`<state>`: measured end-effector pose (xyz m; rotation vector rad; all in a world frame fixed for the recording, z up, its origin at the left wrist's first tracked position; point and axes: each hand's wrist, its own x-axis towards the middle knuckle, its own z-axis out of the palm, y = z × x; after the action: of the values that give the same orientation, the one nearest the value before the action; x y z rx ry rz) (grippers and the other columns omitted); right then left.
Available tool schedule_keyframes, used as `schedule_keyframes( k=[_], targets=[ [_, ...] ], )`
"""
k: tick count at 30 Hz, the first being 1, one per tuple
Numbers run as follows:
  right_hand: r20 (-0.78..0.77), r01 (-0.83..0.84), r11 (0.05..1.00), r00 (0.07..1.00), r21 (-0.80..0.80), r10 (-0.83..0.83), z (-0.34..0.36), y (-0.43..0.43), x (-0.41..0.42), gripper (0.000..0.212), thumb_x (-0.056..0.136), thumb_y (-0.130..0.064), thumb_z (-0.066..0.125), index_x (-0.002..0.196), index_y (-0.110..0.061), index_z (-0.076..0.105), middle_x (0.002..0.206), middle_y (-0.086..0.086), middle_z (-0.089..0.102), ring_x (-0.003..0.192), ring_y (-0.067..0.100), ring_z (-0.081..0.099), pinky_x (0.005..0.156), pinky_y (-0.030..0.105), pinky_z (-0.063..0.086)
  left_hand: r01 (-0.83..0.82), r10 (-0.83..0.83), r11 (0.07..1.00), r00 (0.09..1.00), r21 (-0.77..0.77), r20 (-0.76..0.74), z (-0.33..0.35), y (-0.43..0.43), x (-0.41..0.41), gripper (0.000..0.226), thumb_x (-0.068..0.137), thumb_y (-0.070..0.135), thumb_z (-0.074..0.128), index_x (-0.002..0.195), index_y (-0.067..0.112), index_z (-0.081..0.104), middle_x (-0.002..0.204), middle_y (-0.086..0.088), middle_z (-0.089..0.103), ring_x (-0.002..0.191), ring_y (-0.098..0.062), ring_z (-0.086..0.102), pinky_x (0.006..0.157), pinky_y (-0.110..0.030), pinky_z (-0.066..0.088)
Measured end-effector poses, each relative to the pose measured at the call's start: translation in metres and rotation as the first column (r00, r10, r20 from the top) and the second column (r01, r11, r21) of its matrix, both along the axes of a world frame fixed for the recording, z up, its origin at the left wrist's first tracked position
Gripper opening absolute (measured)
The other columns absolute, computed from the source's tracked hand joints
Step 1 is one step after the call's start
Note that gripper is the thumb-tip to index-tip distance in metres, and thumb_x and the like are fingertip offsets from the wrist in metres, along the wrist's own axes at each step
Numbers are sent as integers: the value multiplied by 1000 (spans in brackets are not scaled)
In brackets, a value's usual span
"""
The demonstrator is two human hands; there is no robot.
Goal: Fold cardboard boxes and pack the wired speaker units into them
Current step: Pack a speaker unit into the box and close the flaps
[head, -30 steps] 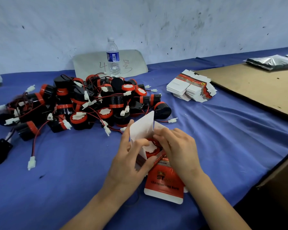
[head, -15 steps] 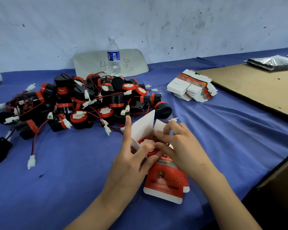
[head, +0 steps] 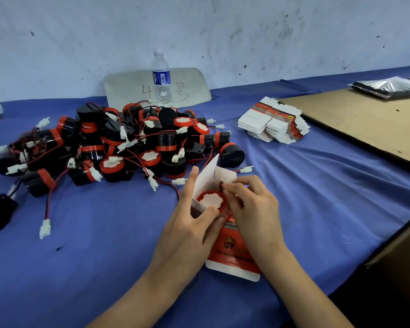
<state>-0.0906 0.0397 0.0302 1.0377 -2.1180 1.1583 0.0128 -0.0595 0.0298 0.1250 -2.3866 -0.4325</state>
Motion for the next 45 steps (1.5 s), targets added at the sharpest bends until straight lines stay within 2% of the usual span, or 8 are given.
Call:
schedule_keyframes(
  k=[17,22,27,33,37,38,40,45],
  targets=[
    [27,82,982,996,167,-87,19,-2,-4,10,76,-1,76,69,-4,69,63,9,57,54,29,53,45,31,40,-5,5,1000,1000,-15,-17,3,7,0,25,91,29,50,98,18,72,146,-20,42,71,-27,66,43,-29,51],
    [61,68,898,993,435,-104,26,-2,1,18,78,1,64,89,-11,71,86,5,60,73,28,57,53,32,38,0,0,1000,1000,6,-26,0,7,0,48,82,15,75,124,28,55,146,-18,41,80,-25,67,42,-33,53],
    [101,78,879,985,471,-141,29,-3,1,26,83,-2,57,101,-17,69,96,3,60,87,25,55,65,34,44,-22,22,1000,999,-11,-46,-2,6,-1,46,85,21,72,126,30,51,147,-16,41,75,-22,65,42,-31,52],
    [72,79,906,990,417,-119,27,-9,3,16,76,7,58,72,-8,60,68,7,57,71,28,48,57,30,26,-39,40,999,997,25,-59,-2,6,-1,51,87,33,64,133,31,41,148,-12,41,90,-21,66,44,-30,54],
    [1,146,925,988,349,-157,26,-13,1,21,65,9,55,62,-11,59,60,5,56,53,23,37,68,39,43,-49,51,998,997,32,-53,-2,6,-1,58,84,31,69,134,31,40,147,-11,41,100,-22,65,45,-28,54],
    [-25,160,902,986,401,-164,26,-13,-1,22,68,7,54,66,-14,60,62,2,56,55,23,42,89,46,43,-51,53,998,997,36,-53,-2,6,-1,57,85,33,67,134,31,39,147,-11,41,101,-21,65,46,-28,55],
    [-61,161,843,987,513,-152,26,-13,-3,21,74,2,55,71,-20,54,66,-4,50,66,22,52,115,42,15,-42,45,997,998,60,-48,-3,5,-1,55,86,36,63,135,32,38,149,-8,37,105,-21,63,51,-31,57],
    [-95,180,725,983,665,-157,28,-15,1,15,79,-10,56,82,-23,63,90,-8,47,105,24,40,94,36,13,-44,49,992,998,114,-35,-6,3,0,60,86,37,65,138,35,34,150,0,29,112,-19,59,56,-33,58]
  ],
)
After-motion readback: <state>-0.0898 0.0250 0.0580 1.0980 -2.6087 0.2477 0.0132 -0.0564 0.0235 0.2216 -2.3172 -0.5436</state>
